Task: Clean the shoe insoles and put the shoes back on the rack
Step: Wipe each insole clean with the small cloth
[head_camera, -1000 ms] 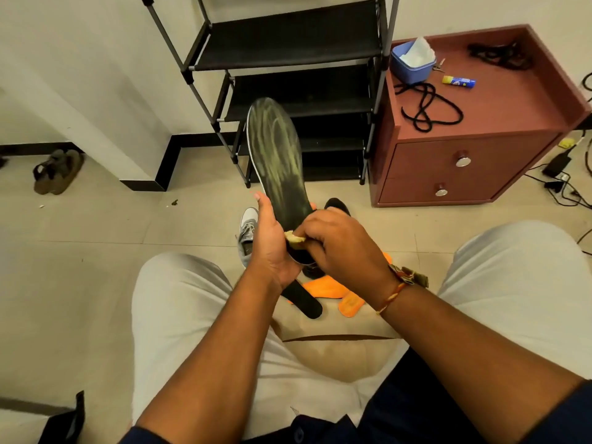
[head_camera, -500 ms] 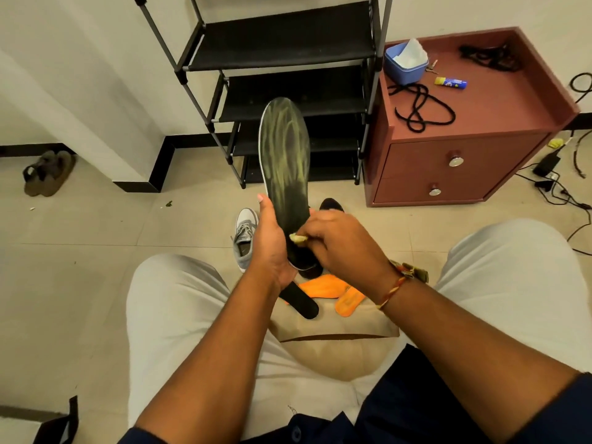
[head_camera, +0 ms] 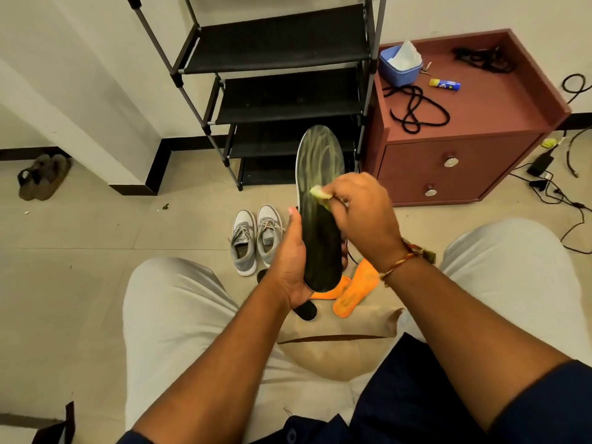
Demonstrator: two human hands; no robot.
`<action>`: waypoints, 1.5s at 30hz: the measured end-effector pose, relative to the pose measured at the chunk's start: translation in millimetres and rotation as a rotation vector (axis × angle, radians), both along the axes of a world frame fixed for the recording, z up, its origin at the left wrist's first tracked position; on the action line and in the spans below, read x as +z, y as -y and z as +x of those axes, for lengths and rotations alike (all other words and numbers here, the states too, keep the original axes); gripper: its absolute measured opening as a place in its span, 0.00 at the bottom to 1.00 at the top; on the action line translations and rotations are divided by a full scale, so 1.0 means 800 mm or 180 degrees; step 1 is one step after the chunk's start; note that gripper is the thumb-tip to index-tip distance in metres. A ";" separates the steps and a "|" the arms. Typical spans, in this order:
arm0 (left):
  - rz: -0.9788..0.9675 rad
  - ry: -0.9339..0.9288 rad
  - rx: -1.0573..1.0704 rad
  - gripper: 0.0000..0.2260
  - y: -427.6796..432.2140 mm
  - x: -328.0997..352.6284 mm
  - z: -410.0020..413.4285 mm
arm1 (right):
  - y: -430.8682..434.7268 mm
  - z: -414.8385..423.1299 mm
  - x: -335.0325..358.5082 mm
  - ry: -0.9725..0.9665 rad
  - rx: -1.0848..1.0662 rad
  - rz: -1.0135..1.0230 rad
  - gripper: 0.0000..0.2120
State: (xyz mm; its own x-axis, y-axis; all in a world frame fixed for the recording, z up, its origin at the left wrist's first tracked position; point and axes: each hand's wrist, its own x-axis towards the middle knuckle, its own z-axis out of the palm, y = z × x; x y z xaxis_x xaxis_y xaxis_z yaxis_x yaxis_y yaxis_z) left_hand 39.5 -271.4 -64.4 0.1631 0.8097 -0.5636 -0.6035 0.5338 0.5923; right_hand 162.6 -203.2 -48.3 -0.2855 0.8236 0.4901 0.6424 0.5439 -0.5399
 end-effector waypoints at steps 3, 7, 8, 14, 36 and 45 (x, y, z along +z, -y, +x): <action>-0.0058 -0.0011 -0.0142 0.39 0.000 -0.005 0.004 | -0.014 0.011 -0.003 -0.0157 -0.0222 -0.0170 0.05; -0.0007 0.0064 -0.0016 0.37 -0.006 -0.005 -0.004 | 0.001 -0.001 0.003 -0.0419 0.0179 -0.0427 0.05; -0.0002 0.0068 0.0060 0.36 -0.007 -0.003 -0.007 | 0.010 -0.007 0.004 -0.0370 0.0343 -0.0461 0.05; 0.0132 0.0013 0.0761 0.35 -0.022 0.006 -0.039 | 0.050 -0.033 -0.002 -0.0091 0.1243 -0.0886 0.09; 0.0211 -0.0279 0.0831 0.36 -0.015 0.002 -0.030 | 0.034 -0.019 -0.011 0.0317 0.0864 -0.0701 0.08; 0.0116 -0.0152 0.0929 0.36 -0.013 0.004 -0.029 | 0.040 -0.021 -0.020 0.0184 0.1099 -0.0605 0.06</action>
State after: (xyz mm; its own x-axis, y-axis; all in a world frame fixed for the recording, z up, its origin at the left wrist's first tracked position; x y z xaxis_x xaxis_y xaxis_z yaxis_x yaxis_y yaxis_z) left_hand 15.9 -260.6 -61.3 -0.1057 0.8383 -0.5349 -0.6994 0.3197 0.6393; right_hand 145.9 -235.0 -64.3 -0.5842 0.7488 0.3132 0.4715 0.6272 -0.6199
